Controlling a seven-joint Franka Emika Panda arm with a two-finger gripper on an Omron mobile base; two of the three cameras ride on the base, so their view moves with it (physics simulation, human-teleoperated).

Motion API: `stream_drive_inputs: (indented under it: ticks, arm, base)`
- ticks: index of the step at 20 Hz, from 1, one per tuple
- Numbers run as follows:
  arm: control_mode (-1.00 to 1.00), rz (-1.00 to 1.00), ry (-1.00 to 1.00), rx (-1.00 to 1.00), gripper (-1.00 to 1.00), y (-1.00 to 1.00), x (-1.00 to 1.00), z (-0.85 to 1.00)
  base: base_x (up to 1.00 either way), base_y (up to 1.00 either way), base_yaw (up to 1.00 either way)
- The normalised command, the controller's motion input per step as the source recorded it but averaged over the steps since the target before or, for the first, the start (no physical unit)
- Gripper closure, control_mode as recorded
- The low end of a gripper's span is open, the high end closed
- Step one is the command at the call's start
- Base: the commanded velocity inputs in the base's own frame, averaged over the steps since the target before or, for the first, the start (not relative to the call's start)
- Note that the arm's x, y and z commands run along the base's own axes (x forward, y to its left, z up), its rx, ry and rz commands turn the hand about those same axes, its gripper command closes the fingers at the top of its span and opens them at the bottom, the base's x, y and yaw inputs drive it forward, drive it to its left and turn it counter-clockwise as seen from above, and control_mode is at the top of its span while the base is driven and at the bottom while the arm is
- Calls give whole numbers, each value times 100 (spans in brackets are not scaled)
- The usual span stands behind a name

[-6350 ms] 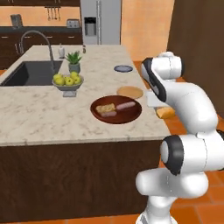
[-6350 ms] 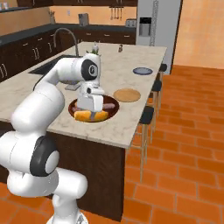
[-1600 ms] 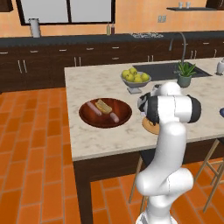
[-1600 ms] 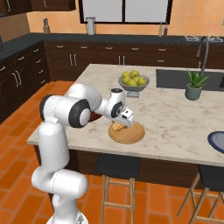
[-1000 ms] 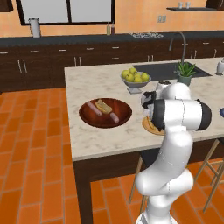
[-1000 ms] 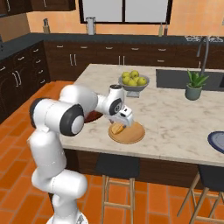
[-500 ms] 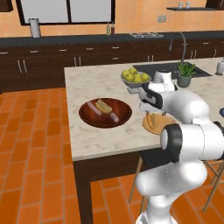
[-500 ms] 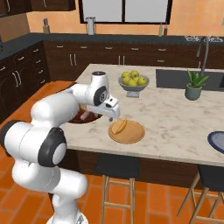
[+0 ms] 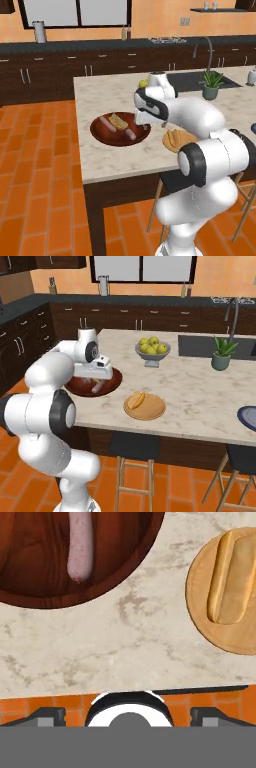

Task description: Place one bun and one sausage from the bowl on each plate.

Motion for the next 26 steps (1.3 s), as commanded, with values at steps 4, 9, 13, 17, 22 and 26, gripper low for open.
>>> stream_drive_inputs:
  ticks: [4, 9, 13, 17, 22, 26]
  arm:
    - [-100, 8, 1, 0, -100, 44, 62, -21]
    - [-100, 1, -5, -1, -100, 20, 55, -60]
    - [-100, 0, -2, -1, -100, 13, 68, -45]
    - [-100, 0, 0, -4, -100, 24, 80, -38]
    - [-100, 0, 0, -4, -100, 10, 58, -46]
    - [-100, 0, 0, 0, -100, -1, 9, -58]
  base:
    - [0, 0, 0]
    - [0, 0, 0]
    - [0, 0, 0]
    - [0, 0, 0]
    - [0, 0, 0]
    - [0, 0, 0]
